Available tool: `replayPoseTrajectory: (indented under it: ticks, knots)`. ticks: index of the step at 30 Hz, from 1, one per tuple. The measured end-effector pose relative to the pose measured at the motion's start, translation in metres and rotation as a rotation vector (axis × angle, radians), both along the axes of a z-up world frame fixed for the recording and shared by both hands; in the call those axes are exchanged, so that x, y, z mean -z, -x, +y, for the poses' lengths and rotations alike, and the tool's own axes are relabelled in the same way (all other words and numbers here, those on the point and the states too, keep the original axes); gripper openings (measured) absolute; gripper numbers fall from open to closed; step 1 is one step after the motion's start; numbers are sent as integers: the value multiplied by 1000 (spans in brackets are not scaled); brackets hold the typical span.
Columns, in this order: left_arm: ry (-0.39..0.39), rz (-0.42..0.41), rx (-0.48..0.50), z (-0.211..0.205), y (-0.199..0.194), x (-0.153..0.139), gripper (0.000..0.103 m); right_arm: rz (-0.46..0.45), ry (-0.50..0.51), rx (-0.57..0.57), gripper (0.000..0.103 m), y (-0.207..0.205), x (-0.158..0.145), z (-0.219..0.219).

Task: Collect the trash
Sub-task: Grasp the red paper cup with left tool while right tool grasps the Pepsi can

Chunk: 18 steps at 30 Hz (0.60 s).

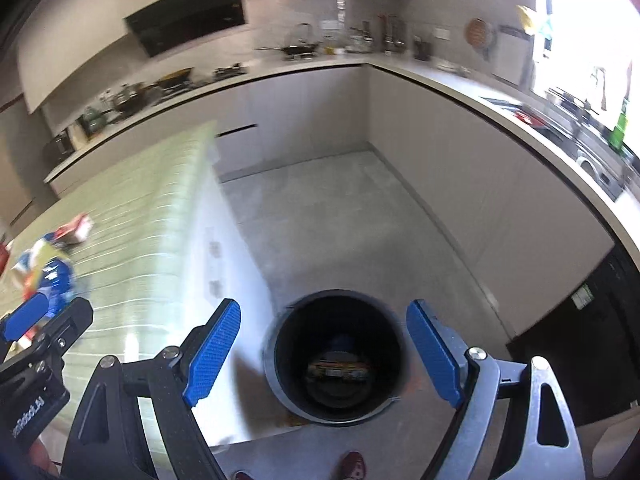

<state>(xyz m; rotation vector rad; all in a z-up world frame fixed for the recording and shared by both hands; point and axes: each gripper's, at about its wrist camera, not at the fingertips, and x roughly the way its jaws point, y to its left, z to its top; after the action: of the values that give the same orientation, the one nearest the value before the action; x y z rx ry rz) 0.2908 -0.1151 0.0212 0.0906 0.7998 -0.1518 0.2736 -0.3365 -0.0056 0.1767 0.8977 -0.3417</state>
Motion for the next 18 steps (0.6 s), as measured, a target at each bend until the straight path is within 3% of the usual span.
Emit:
replayPoseTrajectory:
  ticks: [8,18]
  knots:
    - [-16,-5,-138,107,2,3,76,-18,0,-116,87,-23,2,111]
    - [-38,-30,-202,207,0,8,76,-38,-8,-171,87,-39,13,223]
